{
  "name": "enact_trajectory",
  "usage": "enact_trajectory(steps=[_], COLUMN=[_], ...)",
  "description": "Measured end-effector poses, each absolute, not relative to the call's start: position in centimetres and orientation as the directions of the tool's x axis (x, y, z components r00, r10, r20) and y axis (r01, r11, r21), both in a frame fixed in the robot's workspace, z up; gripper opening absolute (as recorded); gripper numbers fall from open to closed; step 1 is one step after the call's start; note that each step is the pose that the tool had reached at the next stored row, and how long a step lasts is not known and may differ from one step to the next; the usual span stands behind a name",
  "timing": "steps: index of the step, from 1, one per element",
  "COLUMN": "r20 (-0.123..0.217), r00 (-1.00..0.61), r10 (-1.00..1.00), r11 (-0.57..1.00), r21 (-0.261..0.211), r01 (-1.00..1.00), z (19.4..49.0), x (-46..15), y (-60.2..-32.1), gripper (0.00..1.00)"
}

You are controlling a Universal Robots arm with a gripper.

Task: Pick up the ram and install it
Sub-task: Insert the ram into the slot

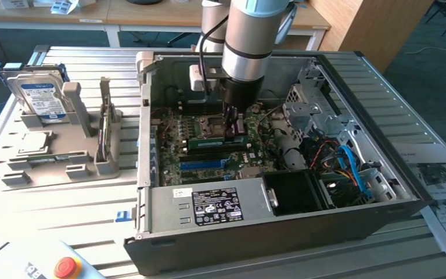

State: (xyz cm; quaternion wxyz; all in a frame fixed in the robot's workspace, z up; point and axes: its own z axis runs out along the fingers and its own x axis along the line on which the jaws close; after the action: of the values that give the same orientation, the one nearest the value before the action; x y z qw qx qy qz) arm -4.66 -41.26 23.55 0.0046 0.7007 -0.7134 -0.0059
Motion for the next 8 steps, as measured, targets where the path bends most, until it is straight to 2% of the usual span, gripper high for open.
enact_trajectory(steps=[8], r20=[-0.001], r00=[-0.020], r10=[-1.000], r11=[0.020], r21=[0.018], r01=[-1.000], z=[23.56], x=[-4.56], y=[-41.26], gripper=[0.12])
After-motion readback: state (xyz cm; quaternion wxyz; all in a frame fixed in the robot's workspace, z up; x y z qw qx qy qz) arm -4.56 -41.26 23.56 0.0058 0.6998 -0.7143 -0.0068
